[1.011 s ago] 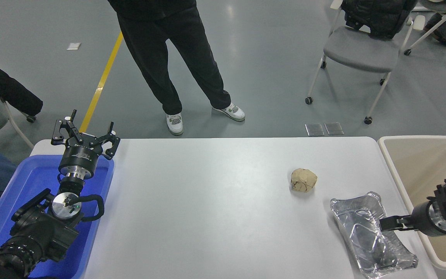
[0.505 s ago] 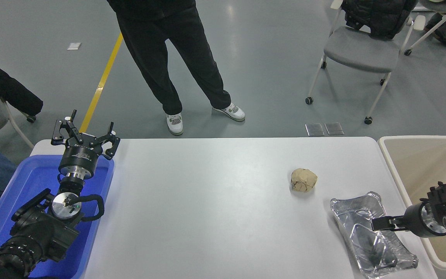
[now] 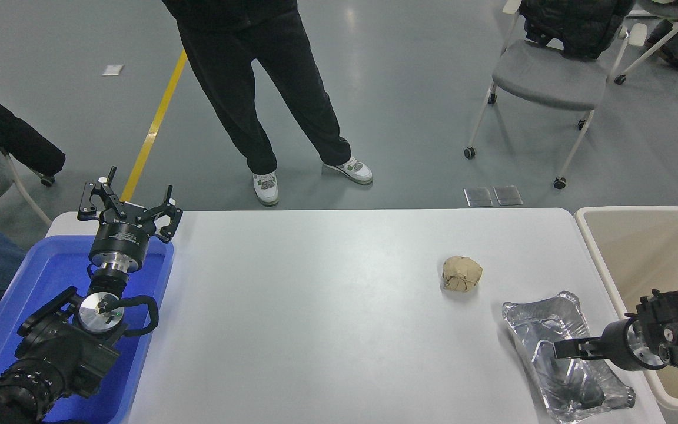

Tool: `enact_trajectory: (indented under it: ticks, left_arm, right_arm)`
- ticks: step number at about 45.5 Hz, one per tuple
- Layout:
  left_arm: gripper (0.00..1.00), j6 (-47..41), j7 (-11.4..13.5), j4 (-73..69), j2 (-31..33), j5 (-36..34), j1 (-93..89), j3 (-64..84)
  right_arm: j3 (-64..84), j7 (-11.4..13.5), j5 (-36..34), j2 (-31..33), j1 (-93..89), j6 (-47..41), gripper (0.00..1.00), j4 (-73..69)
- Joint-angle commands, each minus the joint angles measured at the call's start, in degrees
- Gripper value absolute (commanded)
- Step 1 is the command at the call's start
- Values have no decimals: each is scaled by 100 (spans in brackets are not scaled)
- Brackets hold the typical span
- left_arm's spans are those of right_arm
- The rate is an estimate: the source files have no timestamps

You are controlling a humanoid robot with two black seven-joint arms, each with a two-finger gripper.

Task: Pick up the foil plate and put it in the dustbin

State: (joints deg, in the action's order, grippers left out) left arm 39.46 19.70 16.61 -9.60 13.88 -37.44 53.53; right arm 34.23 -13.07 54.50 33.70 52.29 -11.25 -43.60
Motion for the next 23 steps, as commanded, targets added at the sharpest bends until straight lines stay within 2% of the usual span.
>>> enact_trajectory:
  ticks: [1, 23]
  left_arm:
    - [99, 0, -1, 0, 2, 0, 0, 0]
    - [99, 0, -1, 0, 2, 0, 0, 0]
  right_arm:
    - [31, 7, 8, 5, -114, 53, 0, 106]
    - [22, -2, -28, 128, -17, 132, 0, 168]
